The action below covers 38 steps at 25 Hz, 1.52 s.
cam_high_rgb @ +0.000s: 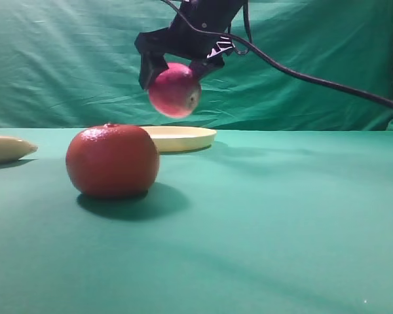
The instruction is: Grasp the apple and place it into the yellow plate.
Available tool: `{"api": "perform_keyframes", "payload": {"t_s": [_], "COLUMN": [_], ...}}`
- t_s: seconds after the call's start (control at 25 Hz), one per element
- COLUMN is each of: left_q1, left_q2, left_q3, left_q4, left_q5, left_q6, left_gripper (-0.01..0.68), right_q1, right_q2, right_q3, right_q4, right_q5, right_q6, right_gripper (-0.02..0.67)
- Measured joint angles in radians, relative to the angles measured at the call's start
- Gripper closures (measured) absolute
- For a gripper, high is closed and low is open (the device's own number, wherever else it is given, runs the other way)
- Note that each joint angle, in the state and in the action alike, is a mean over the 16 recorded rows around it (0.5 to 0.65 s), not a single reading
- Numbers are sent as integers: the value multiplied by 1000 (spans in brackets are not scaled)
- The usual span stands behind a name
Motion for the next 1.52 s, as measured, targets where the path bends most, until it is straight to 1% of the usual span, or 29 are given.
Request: {"api": "perform_keyframes", "payload": {"t_s": [0.08,0.16,0.4,0.48,0.56,0.64,0.76,0.88,1.32,1.52], "left_q1": [0,0,0,0,0,0,0,0,0,0], "left_q2": [0,0,0,0,0,0,0,0,0,0], "left_q3": [0,0,0,0,0,0,0,0,0,0], "left_q4": [0,0,0,0,0,0,0,0,0,0], "left_q5": [0,0,0,0,0,0,0,0,0,0], "left_q6": [0,0,0,0,0,0,0,0,0,0], "left_gripper": [516,516,516,516,516,516,516,516,516,516], "right_q1": [0,0,0,0,0,0,0,0,0,0], "right_q2": [-32,-69,-206,-254,-304,-357,-444,-543,-971,-1151], "right_q3": [-10,-17,-26,-23,-11,12,72,164,656,824], "right_q4": [-21,-44,-122,-143,-161,-175,-188,-190,-146,-138], "right_q5": [48,103,293,357,412,452,477,466,292,261], "right_q6": [0,5,73,106,140,176,228,264,287,287], "right_gripper": [120,193,444,517,578,620,646,649,649,649]}}
